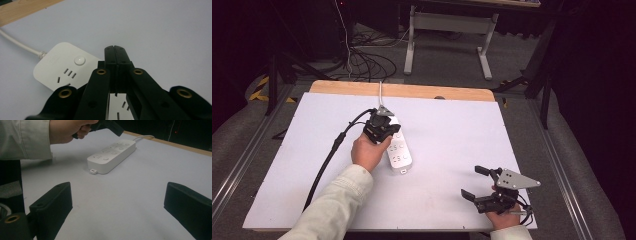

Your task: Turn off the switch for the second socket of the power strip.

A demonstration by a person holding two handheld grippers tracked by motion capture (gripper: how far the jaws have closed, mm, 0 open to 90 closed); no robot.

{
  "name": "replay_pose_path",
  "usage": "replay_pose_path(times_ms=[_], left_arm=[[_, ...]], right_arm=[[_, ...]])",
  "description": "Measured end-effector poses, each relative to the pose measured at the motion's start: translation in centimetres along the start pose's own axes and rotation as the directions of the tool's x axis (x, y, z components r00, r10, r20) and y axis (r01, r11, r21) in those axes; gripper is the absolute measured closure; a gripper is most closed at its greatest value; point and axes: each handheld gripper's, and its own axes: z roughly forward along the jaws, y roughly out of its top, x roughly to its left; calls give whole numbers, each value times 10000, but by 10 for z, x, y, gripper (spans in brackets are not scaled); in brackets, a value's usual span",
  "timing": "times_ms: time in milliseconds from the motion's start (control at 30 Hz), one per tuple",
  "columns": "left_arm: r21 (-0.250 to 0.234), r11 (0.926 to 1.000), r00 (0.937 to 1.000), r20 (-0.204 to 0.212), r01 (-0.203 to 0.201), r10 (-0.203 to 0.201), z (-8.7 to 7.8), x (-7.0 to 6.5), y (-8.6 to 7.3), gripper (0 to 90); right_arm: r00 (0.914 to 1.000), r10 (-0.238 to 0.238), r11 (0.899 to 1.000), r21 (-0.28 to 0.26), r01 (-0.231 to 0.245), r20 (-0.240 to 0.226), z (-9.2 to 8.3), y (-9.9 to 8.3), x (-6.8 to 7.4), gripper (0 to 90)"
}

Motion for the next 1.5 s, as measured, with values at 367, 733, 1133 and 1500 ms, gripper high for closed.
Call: replay_pose_path(times_ms=[367,733,1133,1500], left_arm=[[-13,9995,9994,-132,-320,319,-12,-7,6,899],[-771,9964,9991,196,-366,382,-22,-7,9,653],[-1863,9780,9919,670,-934,1075,-69,-21,9,504],[-2119,9686,9852,817,-1304,1505,-112,-34,-3,305]], right_arm=[[10000,-11,10000,35,11,29,1,0,0,85],[10000,12,10000,-37,-12,24,-1,0,0,85],[10000,-5,10000,10,5,24,0,0,1,85],[10000,-68,10000,47,67,57,1,1,2,85]])
